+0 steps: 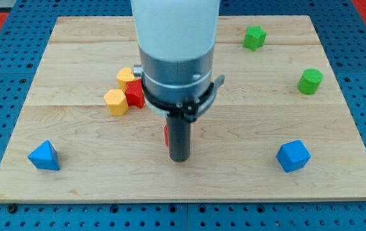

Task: Move the red circle bottom diagonally to the red star

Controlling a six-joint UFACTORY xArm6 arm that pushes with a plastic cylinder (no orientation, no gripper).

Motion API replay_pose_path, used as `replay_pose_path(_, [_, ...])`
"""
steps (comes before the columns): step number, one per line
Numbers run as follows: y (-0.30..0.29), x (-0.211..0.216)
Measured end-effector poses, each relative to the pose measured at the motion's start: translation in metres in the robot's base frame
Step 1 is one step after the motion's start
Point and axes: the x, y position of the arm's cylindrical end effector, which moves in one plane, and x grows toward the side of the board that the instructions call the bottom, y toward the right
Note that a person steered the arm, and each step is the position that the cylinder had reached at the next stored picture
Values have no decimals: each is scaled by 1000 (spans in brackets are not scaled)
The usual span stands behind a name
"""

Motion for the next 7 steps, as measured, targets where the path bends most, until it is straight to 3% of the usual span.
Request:
replay_pose_path(1, [-32,-30])
replay_pose_path(3, [-6,-4])
replay_pose_path(5, [-3,-51])
replay_pose_path(6, [-45,-51])
replay_pose_path(7, [-72,-24])
